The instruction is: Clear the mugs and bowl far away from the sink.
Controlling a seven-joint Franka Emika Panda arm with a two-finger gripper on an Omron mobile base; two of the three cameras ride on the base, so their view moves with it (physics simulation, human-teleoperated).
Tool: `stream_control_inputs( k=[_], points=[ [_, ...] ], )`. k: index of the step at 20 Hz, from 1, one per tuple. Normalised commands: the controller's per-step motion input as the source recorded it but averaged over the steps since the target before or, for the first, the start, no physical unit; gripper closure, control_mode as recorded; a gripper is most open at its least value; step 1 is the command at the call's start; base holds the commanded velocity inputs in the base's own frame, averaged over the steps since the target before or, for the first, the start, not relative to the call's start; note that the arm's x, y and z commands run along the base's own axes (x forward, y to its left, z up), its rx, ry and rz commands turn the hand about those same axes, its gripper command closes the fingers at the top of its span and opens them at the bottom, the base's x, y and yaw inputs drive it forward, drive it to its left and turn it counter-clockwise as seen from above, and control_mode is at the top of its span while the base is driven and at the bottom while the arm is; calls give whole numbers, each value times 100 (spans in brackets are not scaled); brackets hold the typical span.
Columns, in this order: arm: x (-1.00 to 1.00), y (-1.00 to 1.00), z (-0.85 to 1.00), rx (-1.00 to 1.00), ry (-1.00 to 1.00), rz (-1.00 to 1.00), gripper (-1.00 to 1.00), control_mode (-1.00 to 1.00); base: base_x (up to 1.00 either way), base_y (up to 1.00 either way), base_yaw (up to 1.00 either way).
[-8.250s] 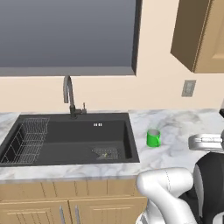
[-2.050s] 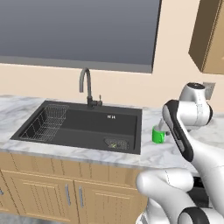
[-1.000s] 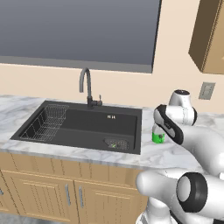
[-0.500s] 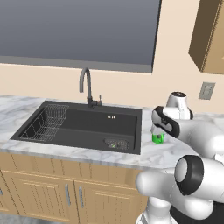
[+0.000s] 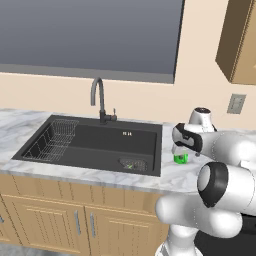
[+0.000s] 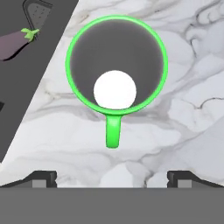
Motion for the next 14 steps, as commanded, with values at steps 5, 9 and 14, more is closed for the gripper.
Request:
stream_control_inputs(
  k=[5,9,14],
  points=[
    [19,0,-19,0,0,1,-100,-100,0,0,0],
    [19,-1,-17,0,0,1,-100,-100,0,0,0],
    [19,-1,-18,0,0,1,-100,-100,0,0,0]
  ],
)
